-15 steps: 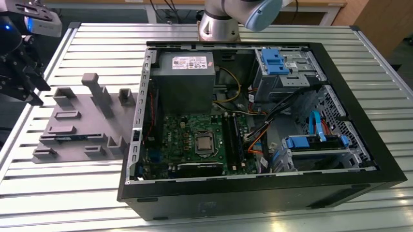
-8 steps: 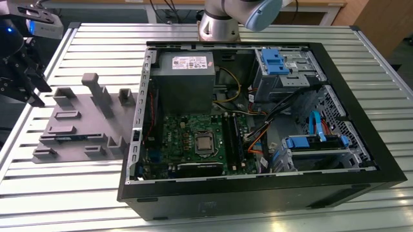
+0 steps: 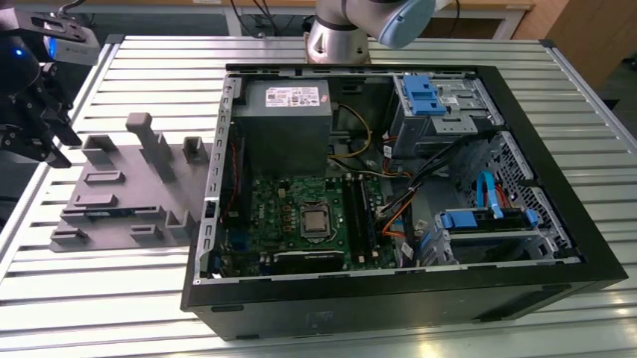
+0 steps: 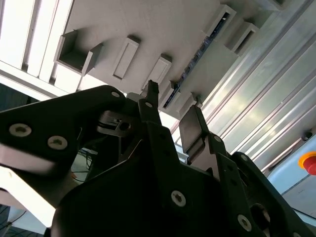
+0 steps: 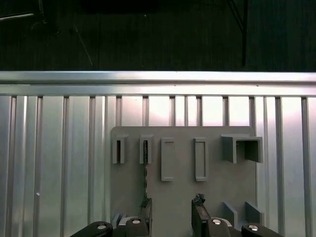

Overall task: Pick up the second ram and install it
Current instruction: 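Pick up the second ram and move it above second insertion slot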

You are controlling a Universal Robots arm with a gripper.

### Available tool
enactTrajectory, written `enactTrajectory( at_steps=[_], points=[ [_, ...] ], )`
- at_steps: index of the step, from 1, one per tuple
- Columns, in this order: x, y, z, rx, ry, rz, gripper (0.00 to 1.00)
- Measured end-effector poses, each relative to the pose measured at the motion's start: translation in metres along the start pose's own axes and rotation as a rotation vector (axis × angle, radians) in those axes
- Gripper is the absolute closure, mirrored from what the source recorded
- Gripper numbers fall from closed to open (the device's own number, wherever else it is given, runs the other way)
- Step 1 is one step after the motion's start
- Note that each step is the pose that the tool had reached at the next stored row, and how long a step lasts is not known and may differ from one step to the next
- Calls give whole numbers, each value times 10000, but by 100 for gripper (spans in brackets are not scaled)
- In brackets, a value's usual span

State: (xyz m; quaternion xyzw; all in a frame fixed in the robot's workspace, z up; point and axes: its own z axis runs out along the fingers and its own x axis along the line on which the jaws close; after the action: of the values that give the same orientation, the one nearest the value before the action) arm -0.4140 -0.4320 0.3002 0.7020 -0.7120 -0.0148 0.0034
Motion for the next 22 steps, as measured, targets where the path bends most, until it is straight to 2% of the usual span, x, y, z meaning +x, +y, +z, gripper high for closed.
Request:
enactTrajectory(
  at_steps=[22],
  points=[
    [57,-5,159,1,-1,0,55]
  ],
)
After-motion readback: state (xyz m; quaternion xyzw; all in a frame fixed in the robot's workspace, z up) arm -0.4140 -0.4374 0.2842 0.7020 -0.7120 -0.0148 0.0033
